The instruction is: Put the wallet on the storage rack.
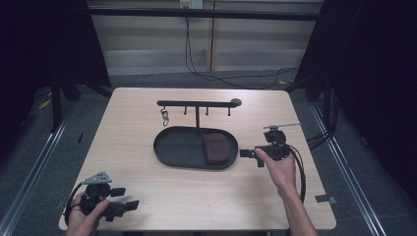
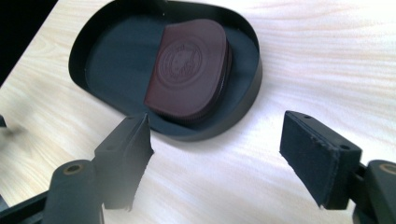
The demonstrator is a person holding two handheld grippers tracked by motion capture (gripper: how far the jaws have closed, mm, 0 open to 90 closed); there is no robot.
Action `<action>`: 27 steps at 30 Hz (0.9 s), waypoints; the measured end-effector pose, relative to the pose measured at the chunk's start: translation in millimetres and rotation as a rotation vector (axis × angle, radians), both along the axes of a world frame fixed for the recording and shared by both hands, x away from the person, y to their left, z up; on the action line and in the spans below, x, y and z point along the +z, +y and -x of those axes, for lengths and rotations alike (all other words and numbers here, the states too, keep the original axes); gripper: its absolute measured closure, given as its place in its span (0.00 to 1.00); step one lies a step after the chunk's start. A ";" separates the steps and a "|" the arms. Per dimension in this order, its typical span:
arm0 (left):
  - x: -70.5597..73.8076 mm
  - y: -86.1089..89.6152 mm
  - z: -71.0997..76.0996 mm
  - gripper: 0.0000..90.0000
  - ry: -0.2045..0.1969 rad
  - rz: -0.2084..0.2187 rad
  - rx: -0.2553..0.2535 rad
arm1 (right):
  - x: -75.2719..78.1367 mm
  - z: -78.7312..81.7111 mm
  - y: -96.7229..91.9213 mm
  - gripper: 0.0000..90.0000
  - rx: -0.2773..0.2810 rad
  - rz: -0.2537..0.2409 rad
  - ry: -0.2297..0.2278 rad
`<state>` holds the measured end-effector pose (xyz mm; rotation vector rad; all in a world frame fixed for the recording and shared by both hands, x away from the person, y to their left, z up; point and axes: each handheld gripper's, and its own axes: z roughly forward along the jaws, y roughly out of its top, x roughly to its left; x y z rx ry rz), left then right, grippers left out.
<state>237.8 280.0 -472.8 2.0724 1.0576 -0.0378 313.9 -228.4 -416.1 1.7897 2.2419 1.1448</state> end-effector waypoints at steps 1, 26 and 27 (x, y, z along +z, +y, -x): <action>-0.1 0.1 -0.1 0.20 -0.001 -0.001 0.001 | -0.7 3.4 -0.8 0.27 0.004 0.001 -0.007; -0.7 1.3 -0.9 0.20 -0.003 0.002 0.012 | -27.1 79.2 -20.8 0.24 -0.013 0.036 -0.146; -0.8 1.3 -1.0 0.20 -0.003 0.004 0.013 | -29.1 83.0 -23.5 0.25 -0.021 0.040 -0.156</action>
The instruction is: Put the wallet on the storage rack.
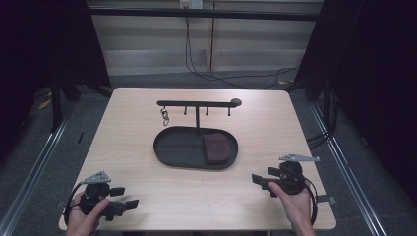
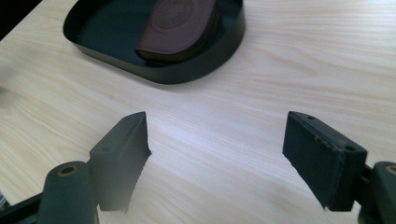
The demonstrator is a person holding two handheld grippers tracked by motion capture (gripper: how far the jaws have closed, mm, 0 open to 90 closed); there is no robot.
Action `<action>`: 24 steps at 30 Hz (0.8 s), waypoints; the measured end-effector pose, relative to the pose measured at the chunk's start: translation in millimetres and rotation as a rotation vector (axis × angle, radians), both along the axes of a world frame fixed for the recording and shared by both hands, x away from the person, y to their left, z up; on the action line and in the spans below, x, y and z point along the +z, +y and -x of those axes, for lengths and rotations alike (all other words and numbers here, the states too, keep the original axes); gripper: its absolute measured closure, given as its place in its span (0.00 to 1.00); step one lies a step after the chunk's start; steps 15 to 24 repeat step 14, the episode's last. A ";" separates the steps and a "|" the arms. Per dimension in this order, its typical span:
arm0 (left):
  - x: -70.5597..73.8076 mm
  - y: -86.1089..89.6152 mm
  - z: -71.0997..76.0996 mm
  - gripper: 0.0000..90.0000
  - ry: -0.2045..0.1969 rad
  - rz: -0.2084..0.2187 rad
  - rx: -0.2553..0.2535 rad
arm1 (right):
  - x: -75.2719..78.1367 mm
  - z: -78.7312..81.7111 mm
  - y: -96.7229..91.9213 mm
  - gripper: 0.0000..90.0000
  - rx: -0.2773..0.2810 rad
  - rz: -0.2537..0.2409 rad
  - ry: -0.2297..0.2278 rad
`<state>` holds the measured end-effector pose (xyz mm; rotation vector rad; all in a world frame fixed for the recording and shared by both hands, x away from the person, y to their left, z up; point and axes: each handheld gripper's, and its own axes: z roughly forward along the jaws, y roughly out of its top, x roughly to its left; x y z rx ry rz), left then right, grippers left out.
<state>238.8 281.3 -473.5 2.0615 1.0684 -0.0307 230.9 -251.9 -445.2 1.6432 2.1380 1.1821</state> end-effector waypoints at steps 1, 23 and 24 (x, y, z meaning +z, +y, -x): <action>0.1 -0.1 0.0 0.20 0.000 0.002 0.001 | -0.8 2.4 -1.6 0.25 -0.005 0.004 -0.005; 0.4 -0.8 0.4 0.20 -0.003 -0.006 -0.017 | -22.1 32.3 -32.9 0.24 -0.104 0.002 -0.045; 0.4 -0.8 0.4 0.20 -0.003 -0.006 -0.017 | -22.1 32.3 -32.9 0.24 -0.104 0.002 -0.045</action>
